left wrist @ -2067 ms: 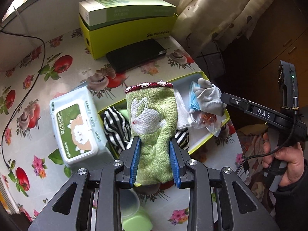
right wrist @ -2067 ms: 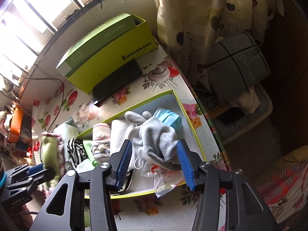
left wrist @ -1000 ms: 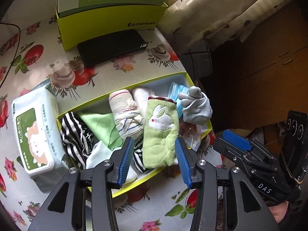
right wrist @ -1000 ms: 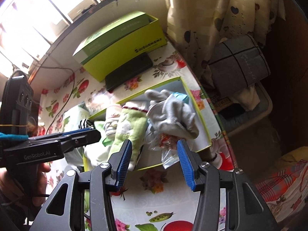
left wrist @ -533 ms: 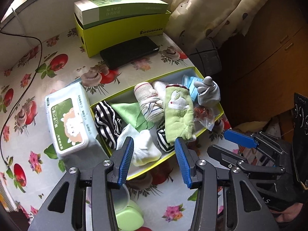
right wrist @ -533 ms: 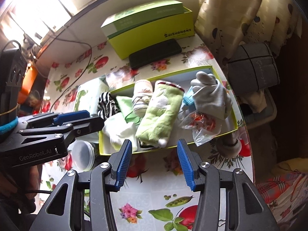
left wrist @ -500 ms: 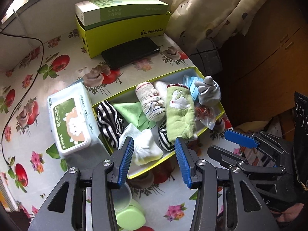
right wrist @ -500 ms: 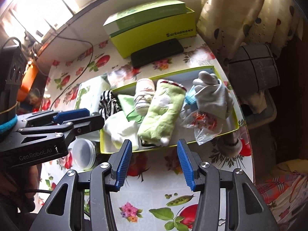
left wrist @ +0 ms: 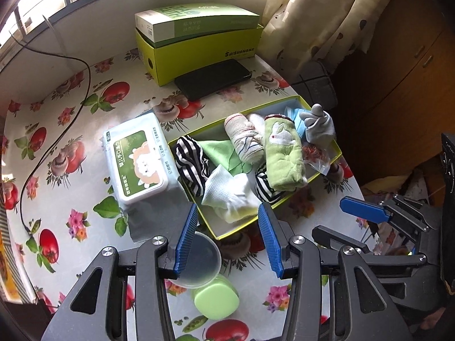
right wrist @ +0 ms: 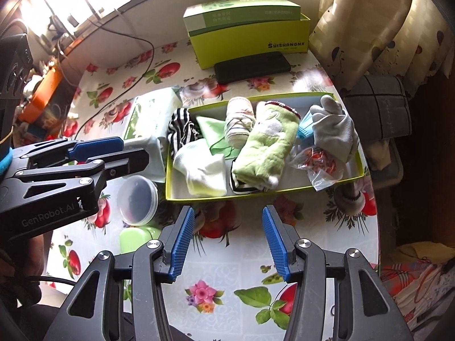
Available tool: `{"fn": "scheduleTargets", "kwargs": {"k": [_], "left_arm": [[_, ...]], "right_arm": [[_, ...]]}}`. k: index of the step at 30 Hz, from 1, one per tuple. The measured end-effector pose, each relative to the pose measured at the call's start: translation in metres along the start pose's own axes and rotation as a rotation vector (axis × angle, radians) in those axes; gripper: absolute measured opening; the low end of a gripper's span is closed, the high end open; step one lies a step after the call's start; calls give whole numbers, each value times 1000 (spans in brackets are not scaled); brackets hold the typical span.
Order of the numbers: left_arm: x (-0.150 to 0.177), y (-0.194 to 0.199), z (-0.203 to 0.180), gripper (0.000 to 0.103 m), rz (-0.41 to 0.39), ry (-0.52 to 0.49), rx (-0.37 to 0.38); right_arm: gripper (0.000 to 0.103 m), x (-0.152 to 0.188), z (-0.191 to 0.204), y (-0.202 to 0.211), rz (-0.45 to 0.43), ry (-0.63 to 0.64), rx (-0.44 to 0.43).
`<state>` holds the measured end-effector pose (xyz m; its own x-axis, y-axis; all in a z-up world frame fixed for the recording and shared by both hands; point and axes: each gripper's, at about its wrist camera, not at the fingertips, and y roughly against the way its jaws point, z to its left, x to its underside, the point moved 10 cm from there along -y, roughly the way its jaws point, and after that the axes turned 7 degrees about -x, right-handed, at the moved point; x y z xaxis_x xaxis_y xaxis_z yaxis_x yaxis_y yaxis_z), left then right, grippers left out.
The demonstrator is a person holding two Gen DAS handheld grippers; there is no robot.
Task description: Organize soft objects
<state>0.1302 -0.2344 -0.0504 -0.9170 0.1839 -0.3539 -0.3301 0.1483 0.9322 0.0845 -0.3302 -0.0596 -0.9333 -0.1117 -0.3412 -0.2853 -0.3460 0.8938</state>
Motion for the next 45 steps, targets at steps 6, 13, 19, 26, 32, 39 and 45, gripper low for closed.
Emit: {"fn": "scheduleTargets", "kwargs": {"k": [6,13,19,26,32,39,45], "left_arm": [[7,6,4,46,-10,24,19],[11,11,6,46,-23,18,-6],[14,11,7,46,-29,6,-19],[17,8,6,46,-22,-17,-54],[19,5,6,46,-11,-22,-61],[20,2,8,46,-2,-32,-79],[21,-1,9,46,9,-25,-82]], "right_arm": [[51,7,6,2,4,11,11],[52,8,11,4,2,18,16],[52,8,12,4,4,16,14],[52,10,12,3,5,13,18],[52,11,9,2,15,12,13],[53,11,8,-1,19,12,9],[53,11,8,-2,22,12,9]]}}
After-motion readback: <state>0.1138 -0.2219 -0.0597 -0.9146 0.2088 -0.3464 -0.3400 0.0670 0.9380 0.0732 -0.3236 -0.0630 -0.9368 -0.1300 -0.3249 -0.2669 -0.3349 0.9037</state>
